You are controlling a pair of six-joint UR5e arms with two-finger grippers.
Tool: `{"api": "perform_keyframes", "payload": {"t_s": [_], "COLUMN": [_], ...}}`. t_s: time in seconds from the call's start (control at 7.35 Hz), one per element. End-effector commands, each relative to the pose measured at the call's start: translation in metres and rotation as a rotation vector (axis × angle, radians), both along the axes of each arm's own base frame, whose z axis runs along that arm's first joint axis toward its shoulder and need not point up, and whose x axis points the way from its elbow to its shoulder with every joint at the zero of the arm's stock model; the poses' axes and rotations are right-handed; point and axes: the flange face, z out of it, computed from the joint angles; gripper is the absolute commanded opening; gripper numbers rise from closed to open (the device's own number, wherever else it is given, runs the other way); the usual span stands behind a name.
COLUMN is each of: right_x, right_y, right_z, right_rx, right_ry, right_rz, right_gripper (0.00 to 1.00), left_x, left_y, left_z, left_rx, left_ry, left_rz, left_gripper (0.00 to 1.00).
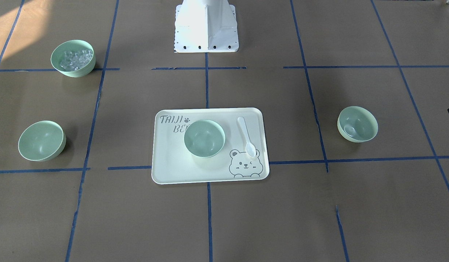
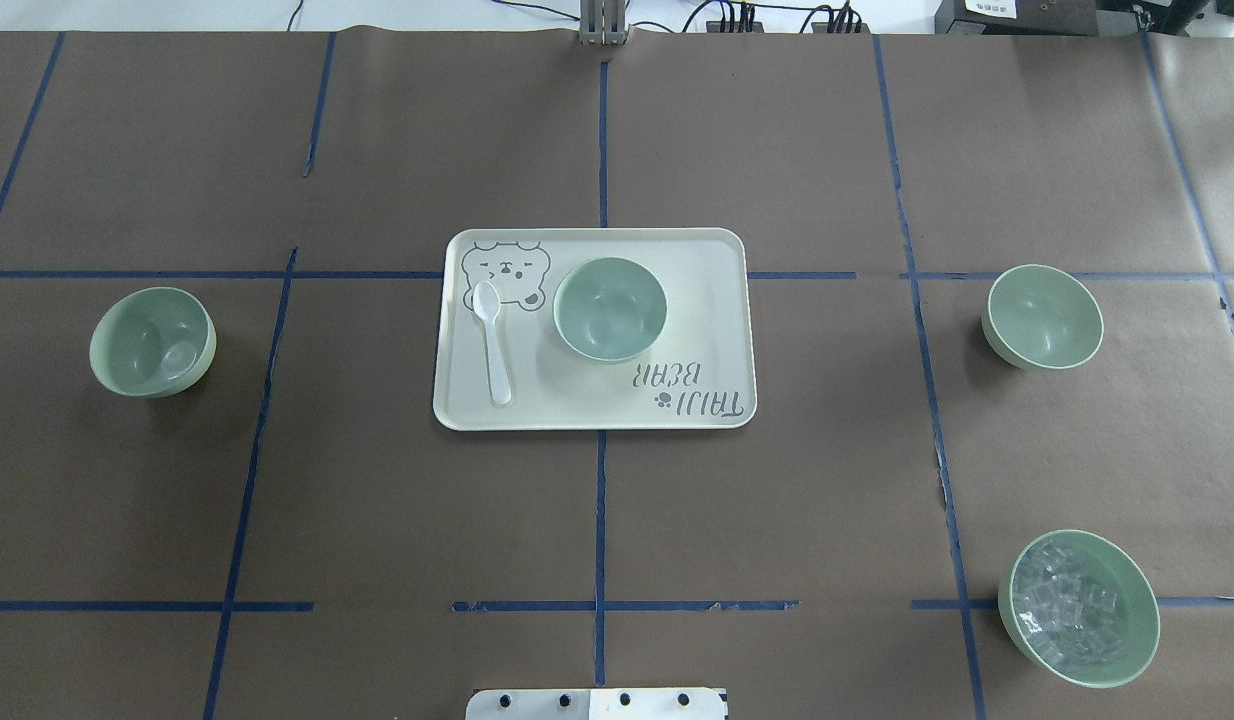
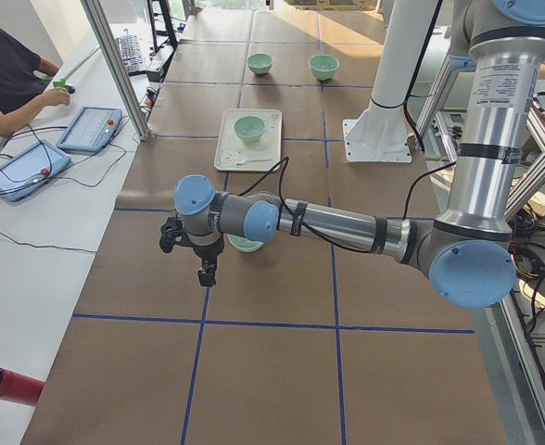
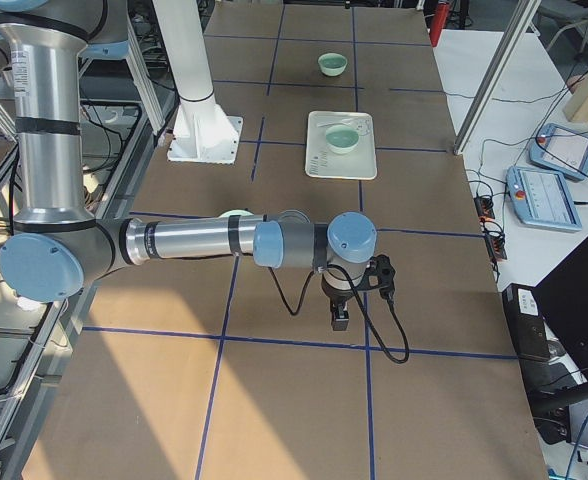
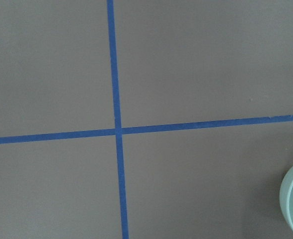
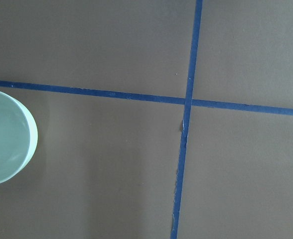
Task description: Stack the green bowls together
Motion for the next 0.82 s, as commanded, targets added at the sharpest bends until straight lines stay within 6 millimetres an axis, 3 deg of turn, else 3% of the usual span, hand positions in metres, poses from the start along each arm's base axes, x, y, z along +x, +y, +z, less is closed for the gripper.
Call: {"api": "perform_keyframes", "payload": {"t_s": [0.0, 0.27, 0.54, 0.68], "right_x": [-0.001, -0.002, -0.002, -0.002], "right_y": [-0.006, -0.007, -0.007, -0.007], "right_z": [-0.016, -0.012, -0.013, -0.014], "right_rx": [0.005, 0.001, 0.002, 0.002], "right_ry": [-0.006, -0.006, -0.007, -0.007], "right_rz": [0.022, 0.016, 0.017, 0.018], "right_gripper": [1.0, 1.0, 1.0, 1.0], "left_x": [0.052, 0.106, 0.176, 0.189], "left_y": [0.024, 0.049, 0.069, 0.074], "left_z": [0.006, 0.009, 0.01, 0.016], "left_rx": [-0.035, -0.073, -0.079, -0.083], "left_ry": [0.059, 0.105, 0.063, 0.067], "left_rz": [-0.071, -0.104, -0.183, -0.192], "left_gripper": [1.0, 1.0, 1.0, 1.0]}}
